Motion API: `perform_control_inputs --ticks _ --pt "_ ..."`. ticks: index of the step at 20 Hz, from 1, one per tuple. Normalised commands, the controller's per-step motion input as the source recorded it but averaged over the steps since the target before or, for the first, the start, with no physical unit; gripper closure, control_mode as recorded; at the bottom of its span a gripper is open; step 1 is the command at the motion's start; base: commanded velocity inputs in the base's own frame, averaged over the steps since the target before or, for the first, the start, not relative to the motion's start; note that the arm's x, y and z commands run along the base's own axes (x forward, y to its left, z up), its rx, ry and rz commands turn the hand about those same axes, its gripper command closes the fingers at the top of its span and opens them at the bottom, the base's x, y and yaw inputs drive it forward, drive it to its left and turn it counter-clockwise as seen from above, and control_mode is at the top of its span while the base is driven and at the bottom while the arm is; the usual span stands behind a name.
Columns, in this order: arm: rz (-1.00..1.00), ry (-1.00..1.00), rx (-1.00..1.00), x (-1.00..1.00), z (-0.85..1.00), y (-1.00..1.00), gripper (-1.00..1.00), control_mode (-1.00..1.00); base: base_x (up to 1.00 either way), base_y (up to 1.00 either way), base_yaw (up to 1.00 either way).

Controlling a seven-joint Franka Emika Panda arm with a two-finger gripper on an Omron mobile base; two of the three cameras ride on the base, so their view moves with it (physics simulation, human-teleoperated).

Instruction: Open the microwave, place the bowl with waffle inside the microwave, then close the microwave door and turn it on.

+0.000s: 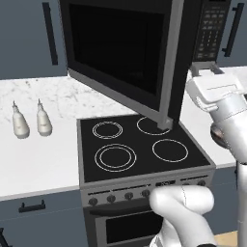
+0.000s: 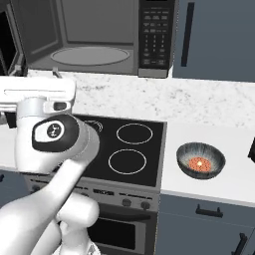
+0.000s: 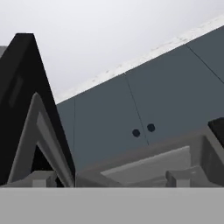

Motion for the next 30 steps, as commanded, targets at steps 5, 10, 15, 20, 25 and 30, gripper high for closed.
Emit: perform_control_inputs --ticks 5,10,15,20,25,30 --pt "0.36 0.56 -0.09 -0.25 0.23 -0.2 -1.0 -1.0 0.0 0.0 0.0" --pt "0.46 0.91 -0.39 -0.04 0.15 0.4 -1.0 -1.0 0.0 0.0 0.0" --pt "0.53 0.61 -0.48 -0.62 0.33 0.97 -1.0 -1.0 0.0 0.0 0.0" --pt "0.57 0.26 -0.53 -0.84 0.81 1.0 -1.0 -1.0 0.0 0.0 0.0" --pt "0.52 0.06 -0.43 -0.59 1.0 1.0 -1.0 -1.0 0.0 0.0 0.0" --pt "0.48 0.0 -0.41 -0.41 0.93 0.91 -1.0 -1.0 0.0 0.0 0.0"
